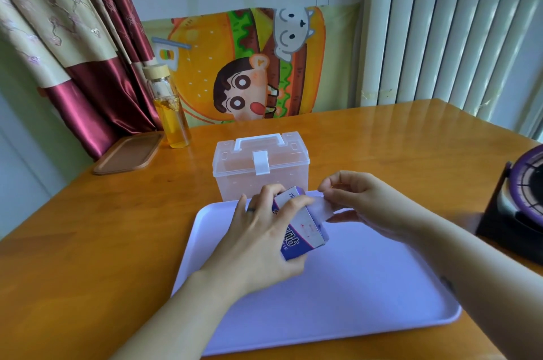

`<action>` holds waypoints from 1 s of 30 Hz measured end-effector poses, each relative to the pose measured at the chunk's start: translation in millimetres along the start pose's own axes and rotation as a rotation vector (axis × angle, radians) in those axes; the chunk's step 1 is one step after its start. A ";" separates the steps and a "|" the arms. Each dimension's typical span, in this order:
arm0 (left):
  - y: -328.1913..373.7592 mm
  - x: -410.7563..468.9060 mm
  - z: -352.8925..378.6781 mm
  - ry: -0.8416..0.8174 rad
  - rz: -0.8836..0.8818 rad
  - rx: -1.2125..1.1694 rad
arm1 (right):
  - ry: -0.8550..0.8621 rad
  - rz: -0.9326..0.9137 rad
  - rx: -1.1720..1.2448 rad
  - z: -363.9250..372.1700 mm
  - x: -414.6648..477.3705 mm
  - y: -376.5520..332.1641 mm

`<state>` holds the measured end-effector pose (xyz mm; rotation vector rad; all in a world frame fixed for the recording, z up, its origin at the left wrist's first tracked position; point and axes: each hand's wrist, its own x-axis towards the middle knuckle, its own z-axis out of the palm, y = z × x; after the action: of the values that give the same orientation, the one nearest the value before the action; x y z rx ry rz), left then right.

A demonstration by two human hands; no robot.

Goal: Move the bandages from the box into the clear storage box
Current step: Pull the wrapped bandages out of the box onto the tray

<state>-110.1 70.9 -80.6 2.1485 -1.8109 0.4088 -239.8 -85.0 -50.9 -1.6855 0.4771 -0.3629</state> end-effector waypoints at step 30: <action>-29.0 -12.8 1.6 0.043 0.073 -0.194 | -0.207 0.042 0.184 9.7 -0.9 19.2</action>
<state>-83.6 86.4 -88.6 1.9342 -1.8282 0.2801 -237.8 -78.8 -71.5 -1.5122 0.3151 -0.1930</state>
